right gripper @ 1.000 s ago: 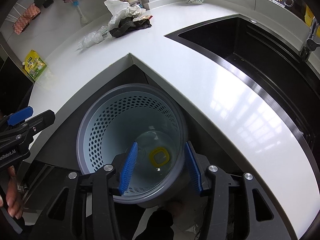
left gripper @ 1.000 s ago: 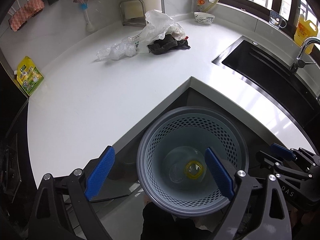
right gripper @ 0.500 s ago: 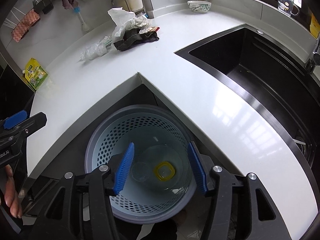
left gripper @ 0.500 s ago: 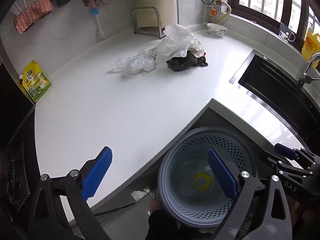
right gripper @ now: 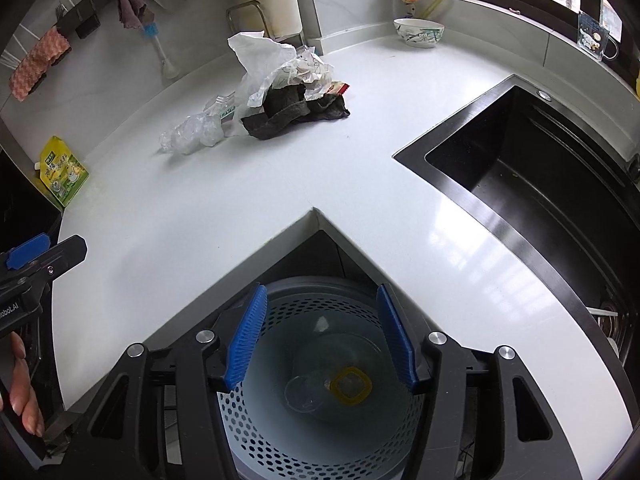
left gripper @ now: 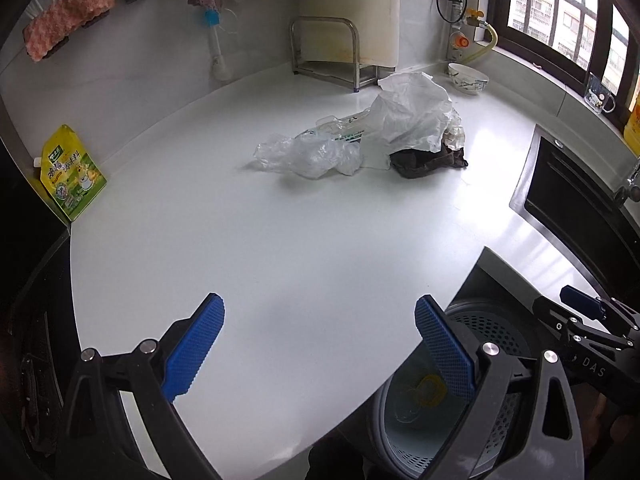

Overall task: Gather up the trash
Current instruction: 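Move both tools back toward the crumpled plastic bags on the counter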

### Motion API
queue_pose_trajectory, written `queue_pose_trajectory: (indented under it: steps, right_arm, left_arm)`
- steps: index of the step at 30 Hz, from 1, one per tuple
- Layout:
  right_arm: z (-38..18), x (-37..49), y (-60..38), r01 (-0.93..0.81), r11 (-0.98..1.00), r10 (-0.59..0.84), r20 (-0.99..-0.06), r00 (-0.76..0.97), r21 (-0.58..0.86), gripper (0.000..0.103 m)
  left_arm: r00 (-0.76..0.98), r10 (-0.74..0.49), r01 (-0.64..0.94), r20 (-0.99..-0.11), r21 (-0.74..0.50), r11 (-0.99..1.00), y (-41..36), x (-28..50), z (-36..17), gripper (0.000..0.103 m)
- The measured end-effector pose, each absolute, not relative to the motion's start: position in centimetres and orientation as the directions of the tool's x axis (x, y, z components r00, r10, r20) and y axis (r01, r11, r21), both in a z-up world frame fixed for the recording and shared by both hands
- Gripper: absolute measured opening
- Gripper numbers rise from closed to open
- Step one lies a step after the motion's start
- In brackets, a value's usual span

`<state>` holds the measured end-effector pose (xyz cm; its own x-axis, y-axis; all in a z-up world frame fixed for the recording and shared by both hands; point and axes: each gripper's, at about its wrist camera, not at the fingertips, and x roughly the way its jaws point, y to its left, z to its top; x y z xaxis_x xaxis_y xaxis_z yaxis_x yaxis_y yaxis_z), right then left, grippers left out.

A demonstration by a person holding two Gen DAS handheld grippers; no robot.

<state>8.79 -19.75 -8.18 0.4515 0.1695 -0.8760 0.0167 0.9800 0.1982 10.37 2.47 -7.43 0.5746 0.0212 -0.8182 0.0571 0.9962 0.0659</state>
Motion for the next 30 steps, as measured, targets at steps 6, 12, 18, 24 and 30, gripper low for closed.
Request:
queue_pose_trajectory:
  steps: [6,12,18,24,30]
  right_arm:
    - [-8.0,11.3,-19.1,0.056,0.981,0.138,-0.873,0.468,0.185,0.058]
    - [-9.0,12.8,-19.1,0.125,0.976,0.105,-0.882,0.459,0.181,0.058]
    - [-10.3,13.9,-18.7,0.173,0.969,0.085,-0.896,0.435,0.177,0.058]
    - [-10.6,14.7,-18.3,0.202,0.964,0.07,-0.898,0.435,0.173,0.058]
    - [-10.4,15.3,-18.0,0.225,0.961,0.049,-0.9,0.434,0.161,0.058]
  left_arm:
    - [0.576,0.002,0.073,-0.818,0.054,0.996,3.7,14.7,-8.5,0.094]
    - [0.605,0.0,0.093,-0.796,0.07,0.993,3.8,19.6,-9.5,0.094]
    - [0.618,-0.015,0.111,-0.786,0.068,0.992,3.7,24.0,-10.4,0.094]
    - [0.603,-0.029,0.119,-0.797,0.053,0.992,3.8,27.2,-11.8,0.094]
    - [0.6,-0.057,0.15,-0.798,0.042,0.988,3.4,29.1,-12.9,0.08]
